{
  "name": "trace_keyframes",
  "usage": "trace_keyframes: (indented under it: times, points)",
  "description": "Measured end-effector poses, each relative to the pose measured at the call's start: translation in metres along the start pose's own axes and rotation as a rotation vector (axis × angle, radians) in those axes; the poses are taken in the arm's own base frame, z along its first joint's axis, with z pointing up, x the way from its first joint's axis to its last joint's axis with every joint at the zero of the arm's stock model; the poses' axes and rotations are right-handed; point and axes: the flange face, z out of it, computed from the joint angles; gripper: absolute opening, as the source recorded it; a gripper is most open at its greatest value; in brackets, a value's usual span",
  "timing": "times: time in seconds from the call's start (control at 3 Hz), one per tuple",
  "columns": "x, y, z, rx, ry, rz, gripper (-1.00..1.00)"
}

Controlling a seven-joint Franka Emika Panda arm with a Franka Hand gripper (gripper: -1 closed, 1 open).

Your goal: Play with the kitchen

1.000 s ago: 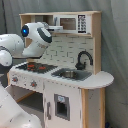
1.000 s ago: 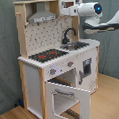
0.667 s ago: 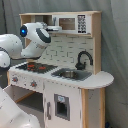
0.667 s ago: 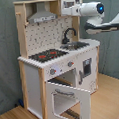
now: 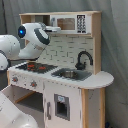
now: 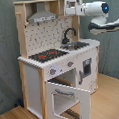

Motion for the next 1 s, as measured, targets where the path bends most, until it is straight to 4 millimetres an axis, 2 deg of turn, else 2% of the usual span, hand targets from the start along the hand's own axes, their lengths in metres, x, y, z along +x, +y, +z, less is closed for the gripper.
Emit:
trace_keyframes:
  times: [1.0]
  points:
    - [-0.011, -0.021, -0.046, -0.061, -0.006, 0.023, -1.00]
